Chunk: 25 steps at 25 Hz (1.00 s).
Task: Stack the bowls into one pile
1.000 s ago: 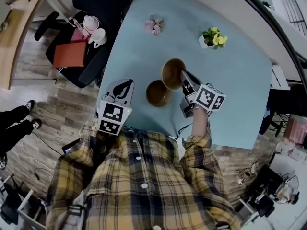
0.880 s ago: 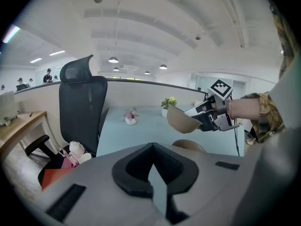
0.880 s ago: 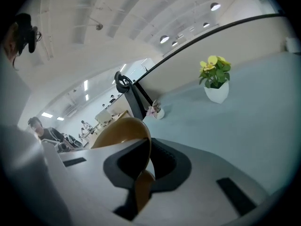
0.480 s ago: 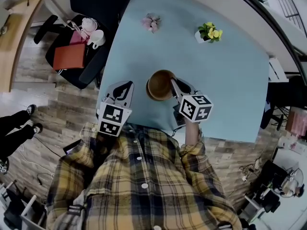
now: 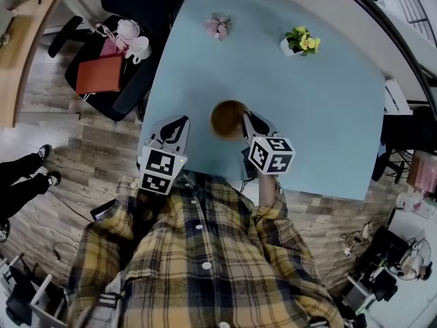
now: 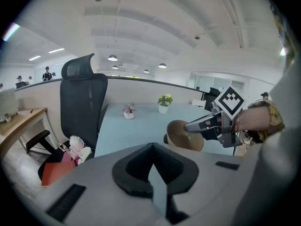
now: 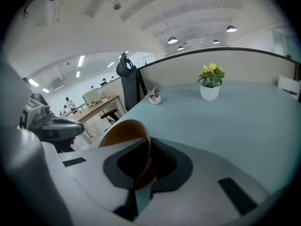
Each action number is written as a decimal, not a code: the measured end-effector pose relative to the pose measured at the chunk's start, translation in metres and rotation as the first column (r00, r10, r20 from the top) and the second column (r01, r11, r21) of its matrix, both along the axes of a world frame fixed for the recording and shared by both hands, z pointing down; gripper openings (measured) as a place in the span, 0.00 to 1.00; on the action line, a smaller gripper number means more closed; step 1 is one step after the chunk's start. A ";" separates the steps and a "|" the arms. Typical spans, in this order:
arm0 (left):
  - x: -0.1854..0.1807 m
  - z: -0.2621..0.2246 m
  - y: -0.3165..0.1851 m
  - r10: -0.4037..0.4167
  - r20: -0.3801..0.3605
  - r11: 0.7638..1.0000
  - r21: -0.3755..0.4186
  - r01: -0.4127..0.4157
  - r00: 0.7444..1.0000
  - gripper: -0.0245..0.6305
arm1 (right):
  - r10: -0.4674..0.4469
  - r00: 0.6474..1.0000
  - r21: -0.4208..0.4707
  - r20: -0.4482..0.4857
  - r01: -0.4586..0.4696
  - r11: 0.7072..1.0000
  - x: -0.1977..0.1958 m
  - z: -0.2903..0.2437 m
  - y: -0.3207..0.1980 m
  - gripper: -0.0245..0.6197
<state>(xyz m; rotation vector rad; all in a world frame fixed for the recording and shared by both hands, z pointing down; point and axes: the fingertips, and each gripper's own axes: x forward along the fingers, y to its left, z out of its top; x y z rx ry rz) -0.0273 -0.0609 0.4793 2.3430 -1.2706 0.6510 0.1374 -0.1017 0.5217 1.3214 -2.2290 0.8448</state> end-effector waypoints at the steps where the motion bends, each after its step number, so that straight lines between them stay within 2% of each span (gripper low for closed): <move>1: 0.000 0.001 0.001 -0.001 0.000 1.000 -0.003 0.001 1.000 0.02 | 0.002 1.000 0.001 -0.006 -0.002 1.000 0.000 0.002 0.000 0.07; 13: -0.006 0.008 0.010 -0.023 0.002 0.999 -0.026 0.023 1.000 0.02 | -0.020 0.996 0.011 -0.086 0.021 1.000 0.001 0.014 0.000 0.07; 22: -0.008 0.006 0.009 -0.031 0.003 0.999 -0.023 0.031 1.000 0.02 | -0.022 0.997 0.041 -0.075 0.025 0.999 -0.005 0.011 -0.004 0.34; 25: -0.007 0.005 0.008 -0.030 0.003 0.999 -0.016 0.030 1.000 0.02 | -0.029 0.998 0.053 -0.064 0.032 0.998 -0.006 0.006 -0.004 0.36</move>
